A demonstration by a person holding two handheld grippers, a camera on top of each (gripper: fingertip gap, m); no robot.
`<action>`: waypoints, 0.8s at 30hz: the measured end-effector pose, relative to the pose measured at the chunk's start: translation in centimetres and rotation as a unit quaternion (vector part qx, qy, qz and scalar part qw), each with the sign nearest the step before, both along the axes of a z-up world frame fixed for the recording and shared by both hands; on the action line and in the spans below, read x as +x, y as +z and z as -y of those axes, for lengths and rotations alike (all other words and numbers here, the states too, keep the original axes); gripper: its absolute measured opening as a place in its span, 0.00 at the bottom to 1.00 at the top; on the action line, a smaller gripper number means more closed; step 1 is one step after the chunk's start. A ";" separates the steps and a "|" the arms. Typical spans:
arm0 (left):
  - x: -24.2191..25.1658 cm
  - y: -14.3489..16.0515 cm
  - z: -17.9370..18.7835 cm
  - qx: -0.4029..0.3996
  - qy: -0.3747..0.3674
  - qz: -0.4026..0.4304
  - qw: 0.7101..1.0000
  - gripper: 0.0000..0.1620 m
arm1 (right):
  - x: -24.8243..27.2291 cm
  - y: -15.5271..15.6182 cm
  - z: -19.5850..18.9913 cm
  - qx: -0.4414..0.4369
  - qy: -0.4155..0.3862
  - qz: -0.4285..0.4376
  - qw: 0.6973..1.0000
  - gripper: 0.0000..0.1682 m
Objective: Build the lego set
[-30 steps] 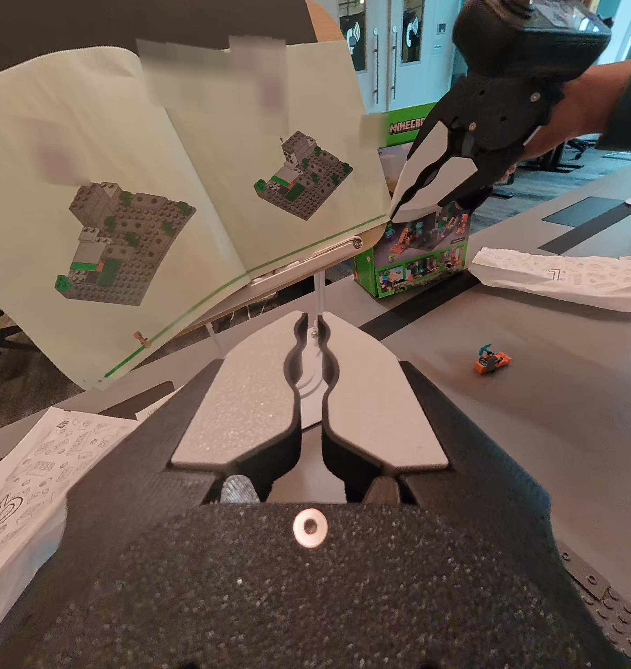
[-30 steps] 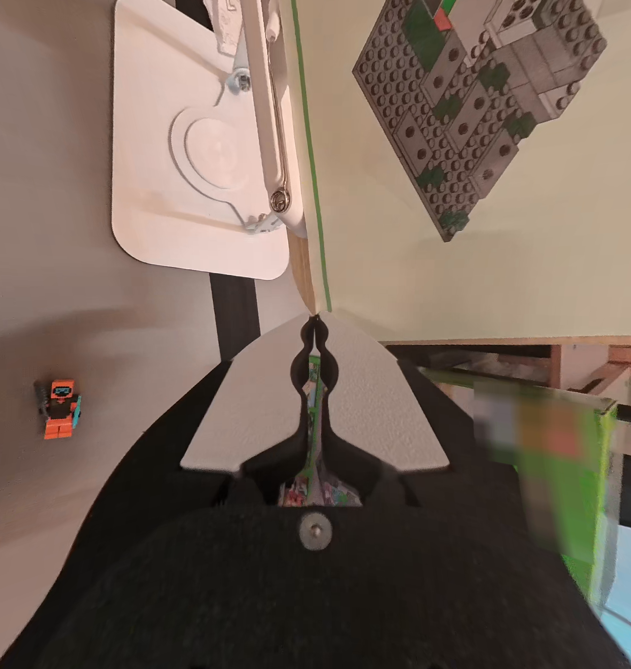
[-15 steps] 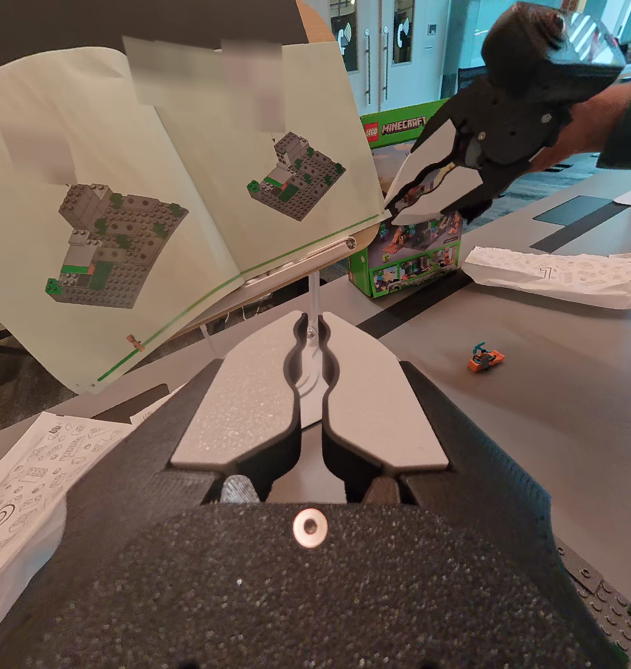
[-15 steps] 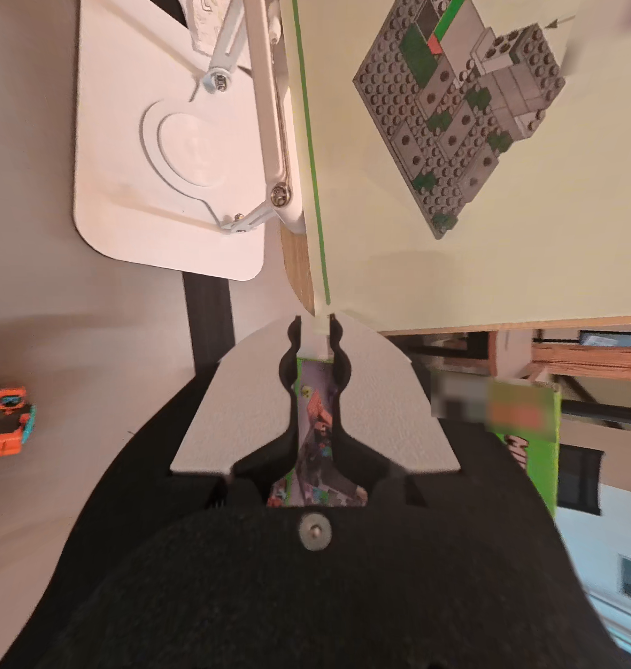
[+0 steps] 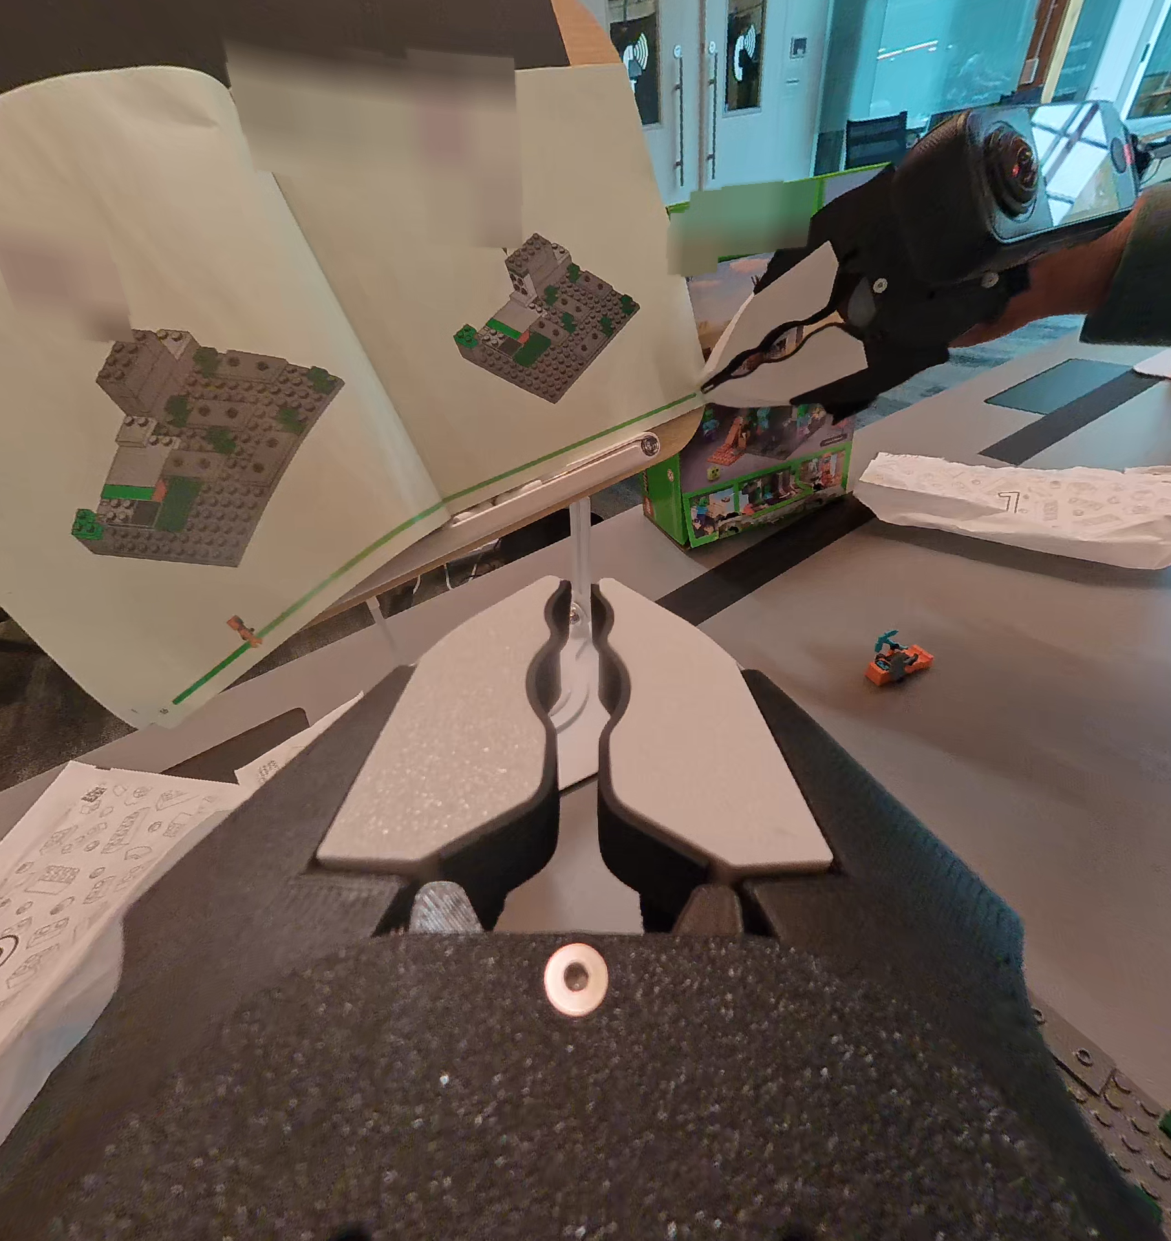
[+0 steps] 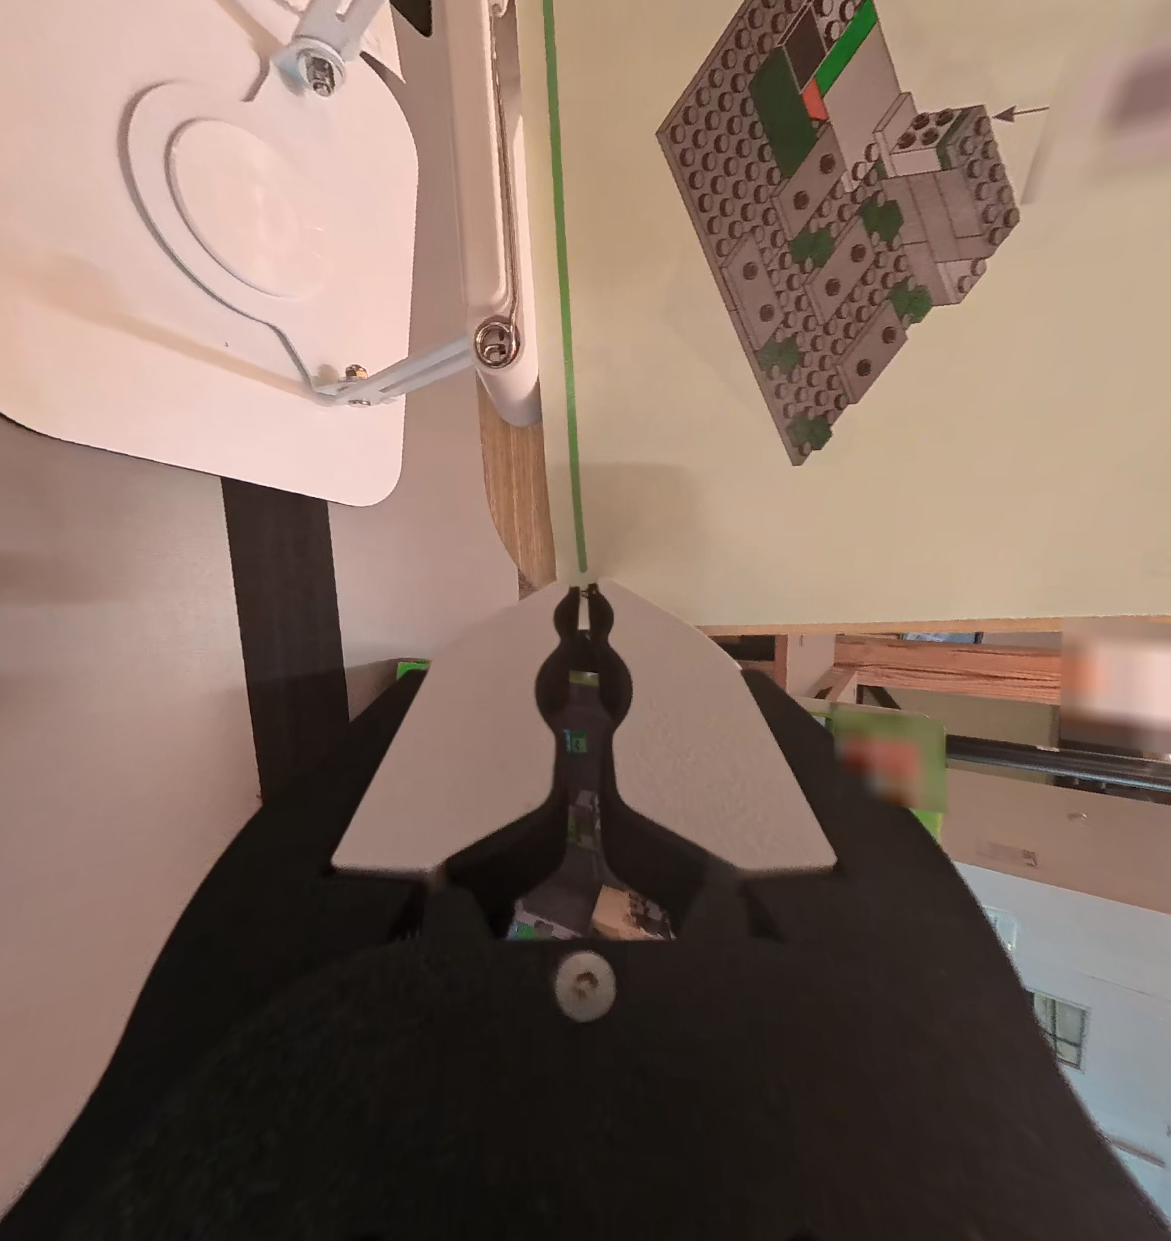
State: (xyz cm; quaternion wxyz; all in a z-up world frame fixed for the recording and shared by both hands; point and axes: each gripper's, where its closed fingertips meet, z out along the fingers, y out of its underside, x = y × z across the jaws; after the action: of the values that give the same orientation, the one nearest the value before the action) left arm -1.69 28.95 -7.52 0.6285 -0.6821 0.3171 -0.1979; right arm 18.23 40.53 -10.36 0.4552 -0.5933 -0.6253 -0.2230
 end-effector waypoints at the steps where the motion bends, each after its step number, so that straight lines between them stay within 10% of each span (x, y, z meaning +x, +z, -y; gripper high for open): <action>1: 0.0 0.0 0.0 0.000 0.000 0.000 1.000 0.03 | 0.1 0.1 0.0 0.001 0.000 0.000 1.000 0.01; 24: 0.2 -0.4 -0.1 -0.010 -0.005 0.001 1.000 0.03 | 0.0 -0.3 0.6 0.077 0.019 0.030 0.996 0.00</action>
State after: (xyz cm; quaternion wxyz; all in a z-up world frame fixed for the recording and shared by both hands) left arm -1.46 29.06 -7.94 0.6206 -0.6869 0.3178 -0.2050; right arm 18.26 39.96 -10.65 0.4845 -0.5377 -0.6309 -0.2795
